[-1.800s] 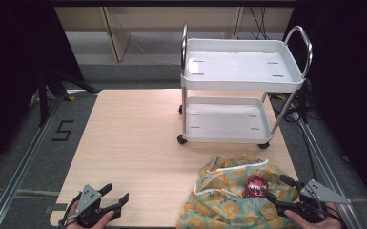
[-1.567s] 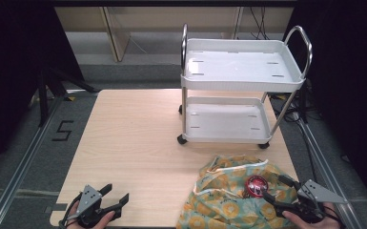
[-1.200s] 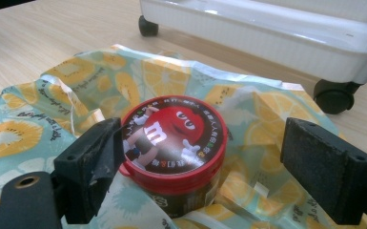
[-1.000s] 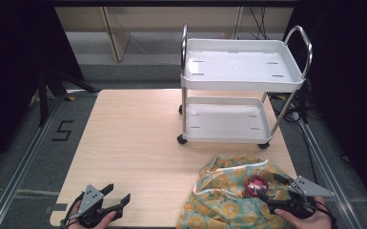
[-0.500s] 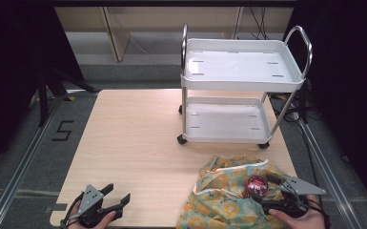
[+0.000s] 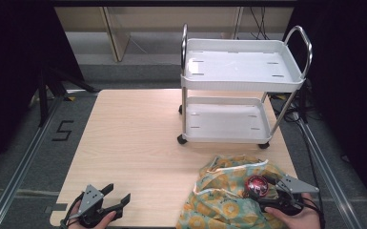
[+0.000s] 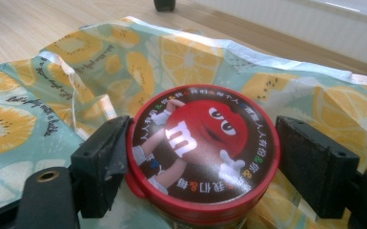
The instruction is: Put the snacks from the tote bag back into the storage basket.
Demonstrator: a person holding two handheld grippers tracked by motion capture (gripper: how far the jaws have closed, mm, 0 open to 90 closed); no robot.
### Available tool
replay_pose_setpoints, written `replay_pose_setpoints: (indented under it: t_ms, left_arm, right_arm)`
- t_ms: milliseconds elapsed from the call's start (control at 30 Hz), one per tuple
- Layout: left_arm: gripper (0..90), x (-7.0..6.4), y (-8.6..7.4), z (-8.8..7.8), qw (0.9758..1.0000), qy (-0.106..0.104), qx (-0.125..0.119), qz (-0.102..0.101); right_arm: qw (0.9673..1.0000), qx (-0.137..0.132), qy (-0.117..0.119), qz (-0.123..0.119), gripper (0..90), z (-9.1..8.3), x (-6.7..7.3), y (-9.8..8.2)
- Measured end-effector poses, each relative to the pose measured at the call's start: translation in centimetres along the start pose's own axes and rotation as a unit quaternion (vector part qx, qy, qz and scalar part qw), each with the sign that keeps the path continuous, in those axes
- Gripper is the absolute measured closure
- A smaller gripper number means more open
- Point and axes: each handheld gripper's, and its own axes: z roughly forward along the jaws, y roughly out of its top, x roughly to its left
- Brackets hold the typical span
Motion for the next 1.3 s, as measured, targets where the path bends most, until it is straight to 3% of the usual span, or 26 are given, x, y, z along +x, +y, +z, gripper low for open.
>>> replay_pose_setpoints:
  t_ms: [67, 100, 133, 200, 300, 400, 633, 700, 933, 1100, 1133, 1167, 1200, 1233, 1300]
  left_arm:
    - [26.5, 0.0, 0.0, 0.0, 1.0000, 0.000, 0.000, -0.001]
    - [26.6, 0.0, 0.0, 0.0, 1.0000, 0.000, 0.000, 0.000]
    - [26.6, 0.0, 0.0, 0.0, 1.0000, 0.001, 0.001, -0.003]
    - [26.5, 0.0, 0.0, 0.0, 1.0000, 0.001, 0.001, -0.002]
    - [26.5, 0.0, 0.0, 0.0, 1.0000, -0.001, 0.000, -0.001]
    - [26.5, 0.0, 0.0, 0.0, 1.0000, 0.000, 0.000, -0.001]
    - [26.6, 0.0, 0.0, 0.0, 1.0000, 0.000, -0.002, -0.001]
    - [26.6, 0.0, 0.0, 0.0, 1.0000, 0.000, 0.000, 0.000]
    - [26.6, -0.1, 0.0, -0.1, 1.0000, 0.002, -0.004, -0.004]
    - [26.6, 0.0, 0.0, -0.1, 1.0000, 0.004, 0.000, 0.001]
    - [26.6, -0.1, 0.0, -0.1, 1.0000, 0.003, -0.006, -0.005]
    - [26.6, -0.1, 0.0, -0.1, 0.9999, 0.004, -0.007, -0.008]
    - [26.5, -0.1, 0.0, -0.1, 0.9999, 0.004, -0.007, -0.008]
    - [26.6, 0.0, 0.0, -0.1, 1.0000, 0.005, -0.001, -0.002]
    - [26.6, 0.0, 0.0, -0.1, 1.0000, 0.004, -0.002, -0.002]
  right_arm:
    - [1.0000, -0.003, 0.005, 0.002, 23.3, 0.1, 0.0, 0.0]
    - [0.9999, -0.002, 0.002, 0.017, 23.7, 0.1, 0.2, 0.0]
    - [1.0000, -0.007, 0.003, 0.004, 24.7, 0.2, 0.0, -0.1]
    - [0.9999, 0.001, 0.005, 0.012, 25.0, 0.1, 0.2, -0.1]
    - [0.9999, -0.005, 0.012, 0.003, 25.7, 0.3, 0.1, -0.1]
    - [0.9999, -0.006, 0.003, -0.011, 25.9, 0.3, 0.0, 0.0]
    - [0.9999, -0.006, 0.001, -0.014, 26.2, 0.2, 0.1, 0.0]
    - [1.0000, 0.000, 0.001, -0.005, 26.2, 0.0, 0.2, 0.0]
    - [0.9999, -0.011, -0.001, -0.012, 26.3, -0.2, 0.1, 0.2]
    - [0.9999, -0.016, 0.001, 0.003, 26.5, -0.4, 0.4, 0.4]
    - [0.9997, -0.022, -0.002, -0.013, 26.6, -0.4, 0.2, 0.5]
    - [0.9997, -0.022, 0.000, 0.004, 26.7, -0.6, 0.4, 0.5]
    - [0.9996, -0.027, 0.002, -0.003, 26.9, -0.6, 0.1, 0.6]
    - [0.9995, -0.027, 0.001, 0.012, 26.9, -0.7, 0.4, 0.6]
    - [0.9994, -0.031, 0.002, 0.012, 27.0, -0.8, 0.3, 0.7]
